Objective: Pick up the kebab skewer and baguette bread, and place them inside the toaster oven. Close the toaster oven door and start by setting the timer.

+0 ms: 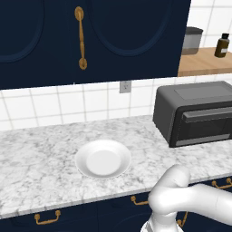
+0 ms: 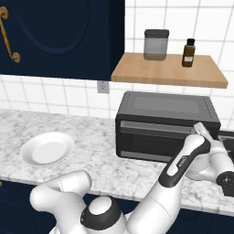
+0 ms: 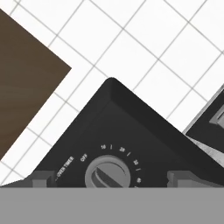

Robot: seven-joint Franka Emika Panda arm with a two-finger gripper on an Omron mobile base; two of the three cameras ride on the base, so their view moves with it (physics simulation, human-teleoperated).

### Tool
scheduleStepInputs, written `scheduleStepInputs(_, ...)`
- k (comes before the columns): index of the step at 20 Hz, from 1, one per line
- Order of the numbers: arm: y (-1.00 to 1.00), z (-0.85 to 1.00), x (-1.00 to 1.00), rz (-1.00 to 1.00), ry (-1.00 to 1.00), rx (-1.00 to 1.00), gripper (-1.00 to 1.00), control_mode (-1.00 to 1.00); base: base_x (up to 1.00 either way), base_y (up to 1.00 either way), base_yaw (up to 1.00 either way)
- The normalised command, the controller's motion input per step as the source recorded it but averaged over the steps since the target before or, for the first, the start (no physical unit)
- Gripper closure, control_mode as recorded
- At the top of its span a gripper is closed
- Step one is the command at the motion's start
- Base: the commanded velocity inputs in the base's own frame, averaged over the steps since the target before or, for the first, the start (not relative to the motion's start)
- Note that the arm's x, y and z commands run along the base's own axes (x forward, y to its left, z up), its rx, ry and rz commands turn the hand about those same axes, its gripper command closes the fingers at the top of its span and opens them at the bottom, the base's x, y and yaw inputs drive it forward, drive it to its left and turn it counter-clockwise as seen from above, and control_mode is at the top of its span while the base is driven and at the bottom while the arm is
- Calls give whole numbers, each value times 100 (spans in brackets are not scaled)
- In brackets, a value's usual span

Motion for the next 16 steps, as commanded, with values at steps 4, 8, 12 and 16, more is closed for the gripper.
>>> scheduleStepInputs(4,0,0,0,0,0,0,-100,-100,0,0,0)
scheduleStepInputs(8,0,0,0,0,0,0,-100,-100,0,0,0)
scheduleStepInputs(12,0,0,0,0,0,0,-100,-100,0,0,0)
scheduleStepInputs(16,0,0,0,0,0,0,100,-100,0,0,0)
